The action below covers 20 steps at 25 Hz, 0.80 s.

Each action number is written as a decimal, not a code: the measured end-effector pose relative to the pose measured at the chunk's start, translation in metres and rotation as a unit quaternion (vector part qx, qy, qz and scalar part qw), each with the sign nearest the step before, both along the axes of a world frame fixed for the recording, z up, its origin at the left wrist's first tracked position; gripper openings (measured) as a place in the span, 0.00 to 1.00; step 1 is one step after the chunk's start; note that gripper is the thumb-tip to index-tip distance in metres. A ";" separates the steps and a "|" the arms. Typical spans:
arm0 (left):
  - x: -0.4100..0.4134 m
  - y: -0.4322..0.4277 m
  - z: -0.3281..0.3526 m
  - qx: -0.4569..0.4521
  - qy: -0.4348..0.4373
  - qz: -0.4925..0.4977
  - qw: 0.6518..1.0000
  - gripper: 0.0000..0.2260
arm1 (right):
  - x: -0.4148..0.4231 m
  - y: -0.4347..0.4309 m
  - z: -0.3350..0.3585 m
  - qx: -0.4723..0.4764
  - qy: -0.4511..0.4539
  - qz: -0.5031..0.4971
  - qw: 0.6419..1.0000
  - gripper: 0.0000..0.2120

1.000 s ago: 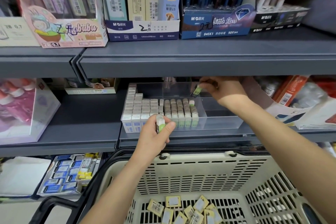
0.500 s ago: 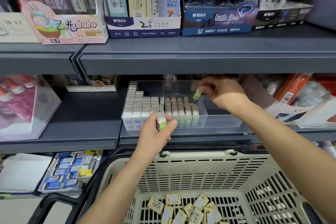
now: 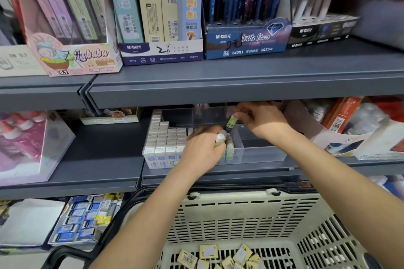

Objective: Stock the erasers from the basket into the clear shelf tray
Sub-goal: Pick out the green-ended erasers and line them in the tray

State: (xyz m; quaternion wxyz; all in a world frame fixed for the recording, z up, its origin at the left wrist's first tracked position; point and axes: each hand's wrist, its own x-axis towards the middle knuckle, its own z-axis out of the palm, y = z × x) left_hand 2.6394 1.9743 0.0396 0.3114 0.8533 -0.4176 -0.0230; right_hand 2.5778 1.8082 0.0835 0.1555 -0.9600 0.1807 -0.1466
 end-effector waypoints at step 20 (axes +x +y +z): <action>0.003 -0.002 -0.002 -0.016 0.012 0.005 1.000 0.05 | 0.009 0.013 0.004 -0.071 0.013 0.001 0.997 0.12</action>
